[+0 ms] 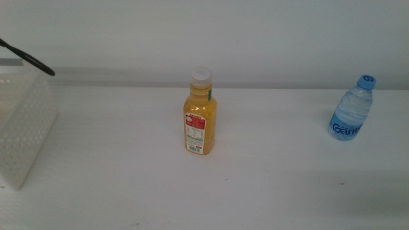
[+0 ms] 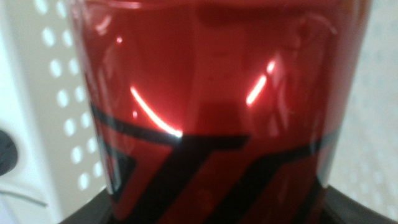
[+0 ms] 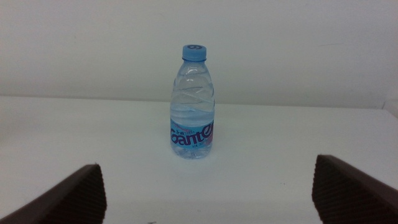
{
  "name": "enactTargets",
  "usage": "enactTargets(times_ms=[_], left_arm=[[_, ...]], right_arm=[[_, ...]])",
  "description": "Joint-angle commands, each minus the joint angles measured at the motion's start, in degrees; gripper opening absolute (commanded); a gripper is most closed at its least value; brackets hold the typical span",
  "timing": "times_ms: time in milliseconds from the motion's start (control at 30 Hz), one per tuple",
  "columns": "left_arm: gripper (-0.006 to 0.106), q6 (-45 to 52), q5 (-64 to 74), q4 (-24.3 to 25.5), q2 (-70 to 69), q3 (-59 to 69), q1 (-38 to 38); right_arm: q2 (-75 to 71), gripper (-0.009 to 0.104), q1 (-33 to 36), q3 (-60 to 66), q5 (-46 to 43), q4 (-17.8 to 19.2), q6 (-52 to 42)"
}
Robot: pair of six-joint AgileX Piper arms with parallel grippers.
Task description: Use arms to grab the bottles and put them into the dustbin to the left of the table.
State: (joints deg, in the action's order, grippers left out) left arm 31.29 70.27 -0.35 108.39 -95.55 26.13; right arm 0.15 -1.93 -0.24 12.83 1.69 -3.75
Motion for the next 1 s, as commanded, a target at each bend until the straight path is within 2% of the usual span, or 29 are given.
enactTargets(times_ms=[0,367,700,967], left_arm=[[-0.002,-1.2,0.7,1.6,-0.3,-0.9,0.3],[-0.002,-0.8,-2.9,1.9,0.7,-0.9,0.3],[-0.002,-0.8,-5.1,-0.6,3.1,-0.6,0.2],[-0.002,-0.8,-5.3,0.9,3.8,-0.6,0.2]], right_arm=[[-2.2,0.088,-0.4,2.4,-0.3,0.2,-0.2],[-2.2,0.088,-0.4,2.4,-0.3,0.2,-0.2],[-2.2,0.088,-0.4,2.4,-0.3,0.2,-0.2],[-2.2,0.088,-0.4,2.4,-0.3,0.2,-0.2]])
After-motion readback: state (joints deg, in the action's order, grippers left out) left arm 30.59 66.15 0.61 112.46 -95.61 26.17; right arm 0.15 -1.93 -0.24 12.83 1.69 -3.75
